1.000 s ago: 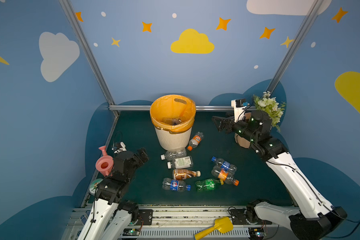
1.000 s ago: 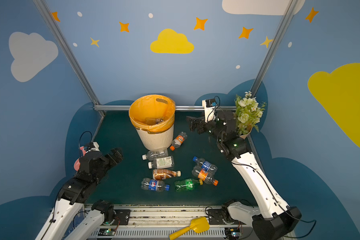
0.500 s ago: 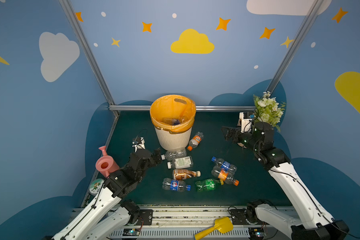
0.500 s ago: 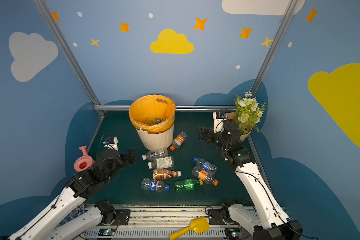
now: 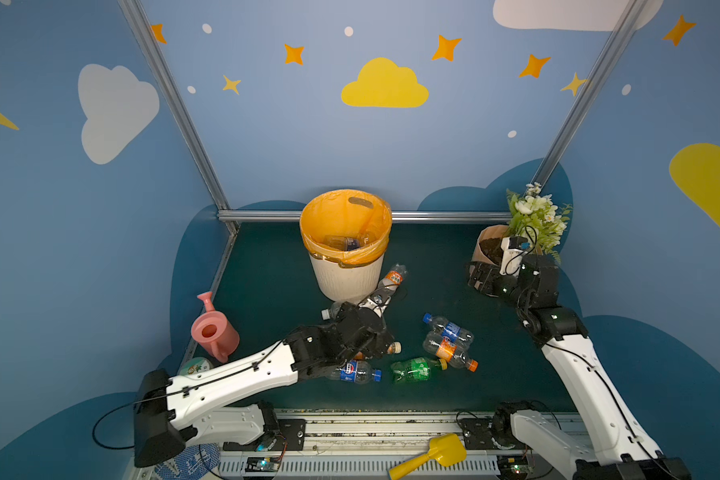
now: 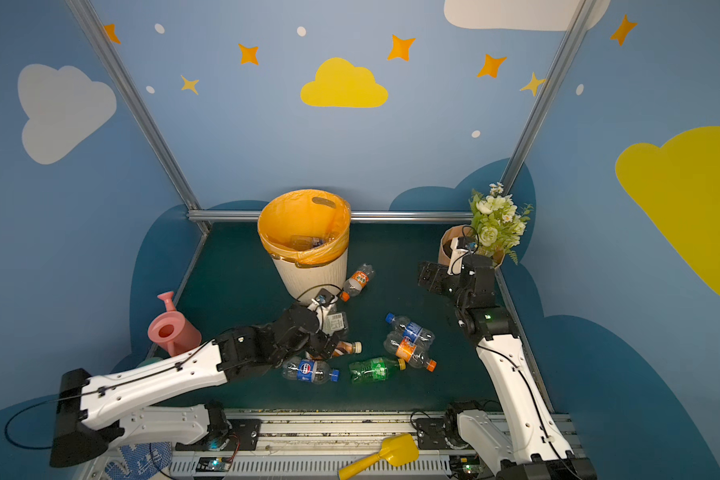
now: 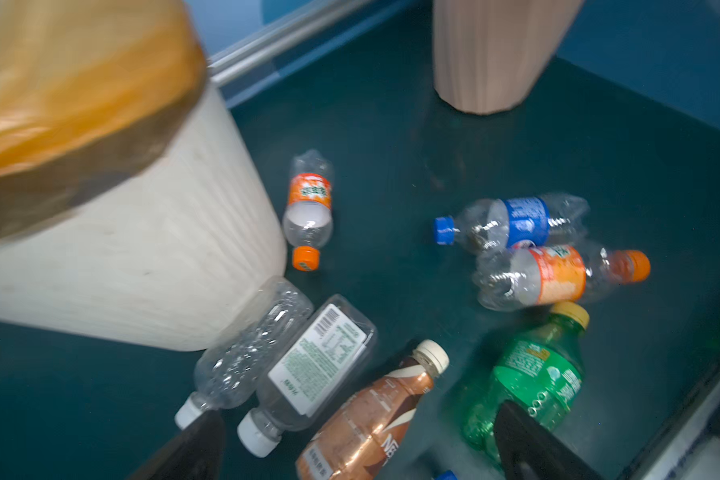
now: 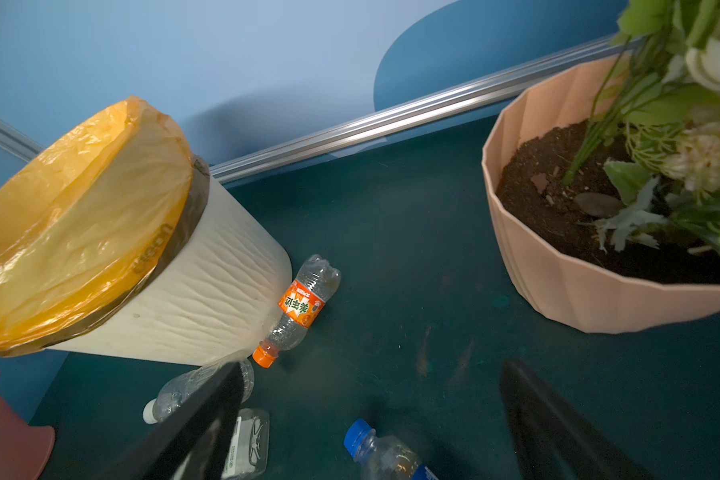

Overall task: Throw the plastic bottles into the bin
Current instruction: 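Reach the left gripper to the green yellow-cap bottle while the right gripper withdraws, then close the left gripper on the green bottle and lift it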

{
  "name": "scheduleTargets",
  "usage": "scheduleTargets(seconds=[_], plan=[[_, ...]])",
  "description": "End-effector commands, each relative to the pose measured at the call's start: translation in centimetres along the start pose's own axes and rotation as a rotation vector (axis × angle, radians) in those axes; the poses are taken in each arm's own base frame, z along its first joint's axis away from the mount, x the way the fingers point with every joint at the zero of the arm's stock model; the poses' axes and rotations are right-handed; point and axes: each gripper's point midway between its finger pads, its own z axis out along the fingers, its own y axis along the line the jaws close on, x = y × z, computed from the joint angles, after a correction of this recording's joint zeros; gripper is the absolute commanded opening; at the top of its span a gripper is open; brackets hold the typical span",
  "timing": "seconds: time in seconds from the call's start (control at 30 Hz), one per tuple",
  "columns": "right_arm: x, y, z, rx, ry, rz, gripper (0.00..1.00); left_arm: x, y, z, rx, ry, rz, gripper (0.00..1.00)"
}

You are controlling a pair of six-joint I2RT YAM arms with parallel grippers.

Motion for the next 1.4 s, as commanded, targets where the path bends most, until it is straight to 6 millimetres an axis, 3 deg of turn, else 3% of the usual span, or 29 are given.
scheduleTargets(seconds=[0.0, 0.13, 0.27, 0.53, 0.8, 0.9, 1.1, 1.37], plan=[[0.5, -0.6, -0.6, 0.01, 0.005, 0.042, 0.94, 0.5, -5.3, 1.3, 0.178, 0.075, 0.171, 1.0], [0.7, -1.0, -1.0, 0.011, 0.001, 0.062, 0.94, 2.7, -8.8, 3.9, 0.239, 0.237, 0.276, 0.97], [0.8, -1.6, -1.3, 0.024, -0.007, 0.074, 0.94, 4.7, -10.7, 6.1, 0.266, 0.308, 0.329, 0.95], [1.8, -2.3, -1.0, 0.022, 0.011, 0.118, 0.94, 8.6, -11.8, 9.7, 0.265, 0.415, 0.372, 0.89], [1.9, -2.5, -1.2, 0.016, 0.008, 0.137, 0.94, 10.9, -13.3, 12.4, 0.302, 0.481, 0.396, 0.79], [2.0, -2.7, -1.2, 0.019, 0.008, 0.141, 0.94, 11.2, -13.6, 12.8, 0.309, 0.482, 0.395, 0.77], [2.4, -3.0, -1.2, 0.022, 0.012, 0.154, 0.94, 9.9, -13.6, 12.4, 0.31, 0.435, 0.354, 0.57], [2.3, -3.0, -1.2, 0.018, 0.008, 0.162, 0.94, 5.8, -13.1, 9.7, 0.316, 0.294, 0.266, 0.51]])
